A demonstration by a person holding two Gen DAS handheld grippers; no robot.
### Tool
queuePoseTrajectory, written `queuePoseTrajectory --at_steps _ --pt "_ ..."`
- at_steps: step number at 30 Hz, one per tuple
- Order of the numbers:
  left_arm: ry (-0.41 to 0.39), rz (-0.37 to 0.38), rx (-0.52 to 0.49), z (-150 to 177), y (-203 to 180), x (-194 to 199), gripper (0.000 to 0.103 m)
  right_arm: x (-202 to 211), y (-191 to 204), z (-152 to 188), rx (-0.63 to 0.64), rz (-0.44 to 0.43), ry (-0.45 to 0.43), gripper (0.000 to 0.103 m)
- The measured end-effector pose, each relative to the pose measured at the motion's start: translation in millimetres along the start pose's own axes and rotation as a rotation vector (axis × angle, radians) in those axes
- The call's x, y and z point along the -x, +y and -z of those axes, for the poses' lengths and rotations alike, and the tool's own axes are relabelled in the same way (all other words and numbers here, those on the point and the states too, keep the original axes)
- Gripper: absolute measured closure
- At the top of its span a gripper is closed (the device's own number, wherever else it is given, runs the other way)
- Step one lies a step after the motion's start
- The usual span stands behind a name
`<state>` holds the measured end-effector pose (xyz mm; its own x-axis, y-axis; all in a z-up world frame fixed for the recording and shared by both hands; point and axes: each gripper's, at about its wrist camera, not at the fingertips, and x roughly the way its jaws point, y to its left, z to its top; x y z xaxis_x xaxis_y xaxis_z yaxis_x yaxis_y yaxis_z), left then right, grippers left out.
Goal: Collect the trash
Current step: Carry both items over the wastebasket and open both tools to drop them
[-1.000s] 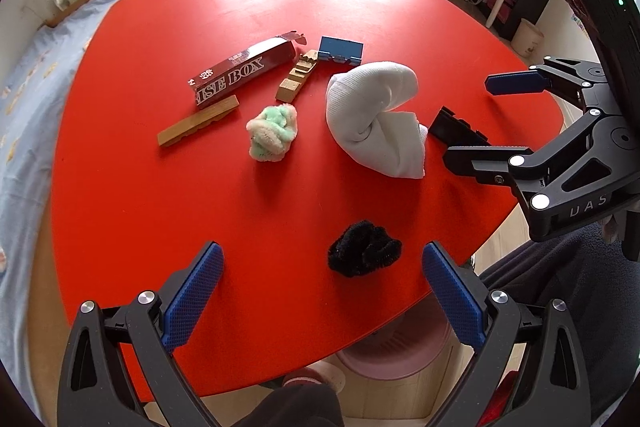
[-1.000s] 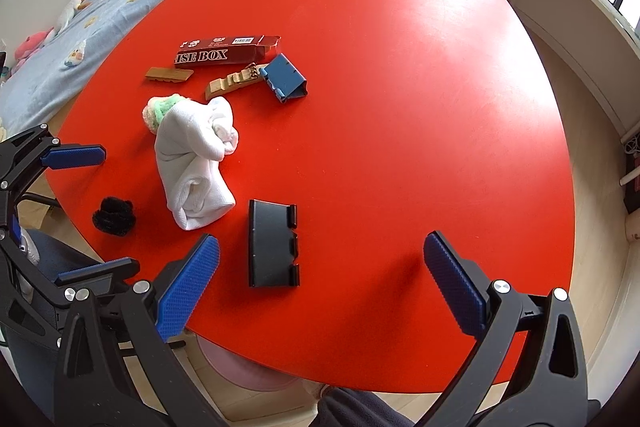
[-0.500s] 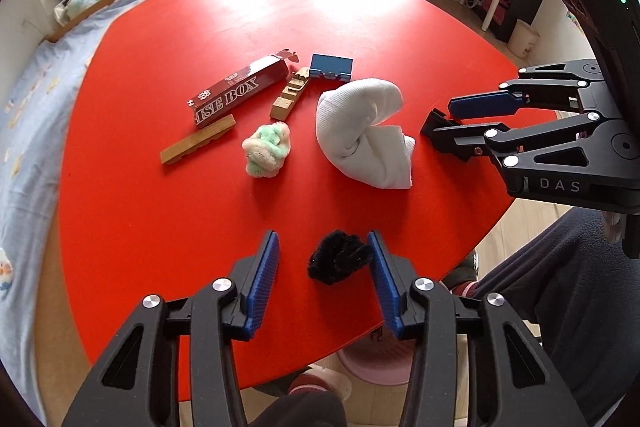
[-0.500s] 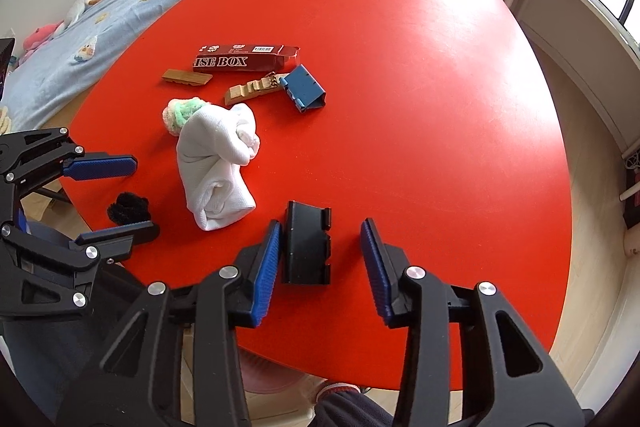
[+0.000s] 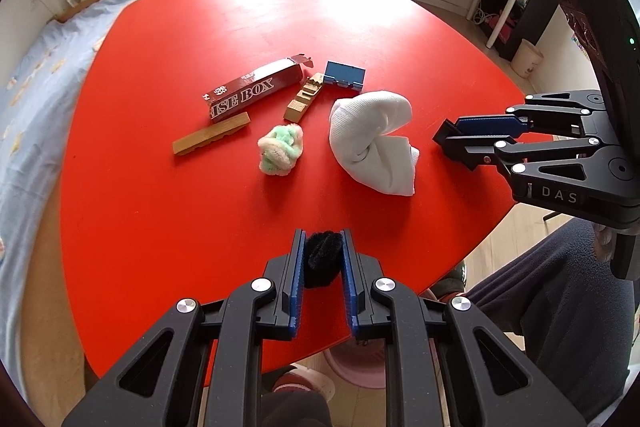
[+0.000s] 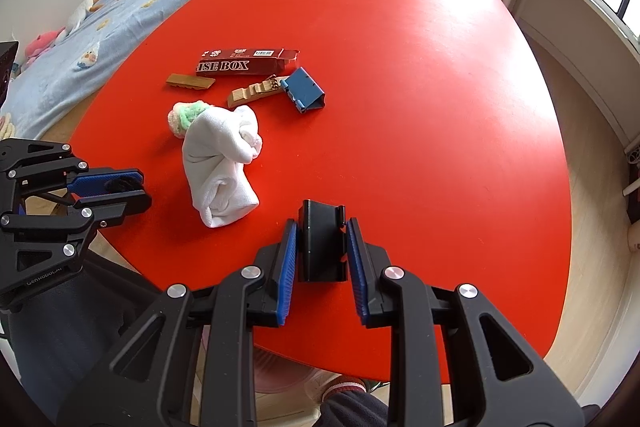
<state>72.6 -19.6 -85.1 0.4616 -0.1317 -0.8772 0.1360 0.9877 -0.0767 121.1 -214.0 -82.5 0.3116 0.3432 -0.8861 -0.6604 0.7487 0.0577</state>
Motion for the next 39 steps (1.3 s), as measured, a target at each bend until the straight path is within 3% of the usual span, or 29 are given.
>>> queuePoseTrajectory --at_steps 13,25,39 --pt "-0.051 0.006 0.040 7.5 0.0 31.1 0.086 45.8 17.3 7.2 0.024 -0.030 -0.084 0.079" --pt "-0.133 0.034 0.040 23.3 -18.7 76.9 0.086 104.6 33.3 46.7 0.056 -0.065 -0.166 0.079" --pt "-0.127 0.073 0.044 54.5 -40.8 89.1 0.086 121.6 47.7 91.7 0.067 -0.103 -0.135 0.079"
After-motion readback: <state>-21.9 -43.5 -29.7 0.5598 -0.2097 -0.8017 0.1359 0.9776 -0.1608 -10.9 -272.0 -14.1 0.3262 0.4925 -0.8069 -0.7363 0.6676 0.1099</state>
